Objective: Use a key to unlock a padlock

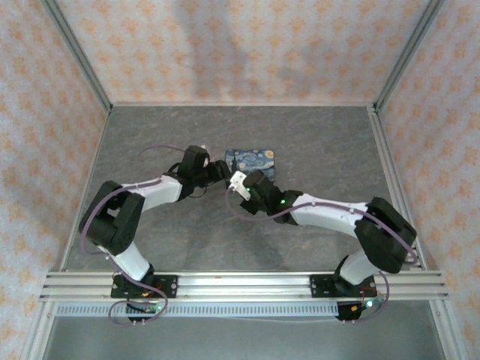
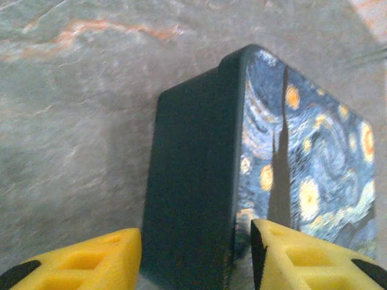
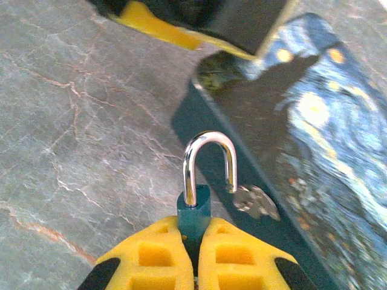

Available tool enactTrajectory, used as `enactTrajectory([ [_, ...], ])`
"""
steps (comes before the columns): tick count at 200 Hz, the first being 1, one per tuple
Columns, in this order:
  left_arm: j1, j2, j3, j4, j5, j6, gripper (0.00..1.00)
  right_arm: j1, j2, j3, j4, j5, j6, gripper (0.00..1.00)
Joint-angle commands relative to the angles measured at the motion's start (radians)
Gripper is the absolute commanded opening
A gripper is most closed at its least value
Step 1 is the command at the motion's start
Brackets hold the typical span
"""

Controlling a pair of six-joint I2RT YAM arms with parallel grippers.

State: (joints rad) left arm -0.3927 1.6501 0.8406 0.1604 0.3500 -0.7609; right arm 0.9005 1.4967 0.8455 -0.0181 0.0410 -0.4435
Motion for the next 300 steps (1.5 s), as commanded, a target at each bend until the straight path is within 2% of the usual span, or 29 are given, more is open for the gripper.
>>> enactTrajectory([
  [1, -0.002, -0.069, -0.020, -0.152, -0.048, 0.026, 0.57, -0.014, -0.091, -0.041, -0.041, 0.098, 0.111, 0.00],
  [41, -0.002, -0.203, -0.042, -0.229, -0.095, 0.046, 0.61, -0.076, -0.225, -0.107, -0.121, 0.177, 0.285, 0.00],
  [75, -0.001, -0.290, -0.082, -0.274, -0.119, 0.057, 0.63, -0.174, -0.239, -0.089, -0.256, 0.203, 0.452, 0.00],
  [115, -0.002, -0.355, -0.128, -0.297, -0.135, 0.052, 0.69, -0.300, -0.116, -0.006, -0.389, 0.186, 0.595, 0.00],
  [143, -0.002, -0.374, -0.141, -0.311, -0.134, 0.051, 0.69, -0.359, -0.028, 0.030, -0.416, 0.160, 0.648, 0.00],
  [218, -0.001, -0.371, -0.155, -0.311, -0.144, 0.054, 0.70, -0.402, 0.162, 0.107, -0.446, 0.177, 0.677, 0.00],
  [232, -0.002, -0.370, -0.153, -0.316, -0.146, 0.057, 0.70, -0.403, 0.175, 0.110, -0.443, 0.176, 0.685, 0.05],
  [265, -0.002, -0.369, -0.144, -0.328, -0.152, 0.064, 0.70, -0.403, 0.162, 0.127, -0.463, 0.189, 0.691, 0.27],
  [300, -0.001, -0.375, -0.123, -0.366, -0.189, 0.067, 0.80, -0.403, 0.075, 0.153, -0.511, 0.226, 0.685, 0.42],
])
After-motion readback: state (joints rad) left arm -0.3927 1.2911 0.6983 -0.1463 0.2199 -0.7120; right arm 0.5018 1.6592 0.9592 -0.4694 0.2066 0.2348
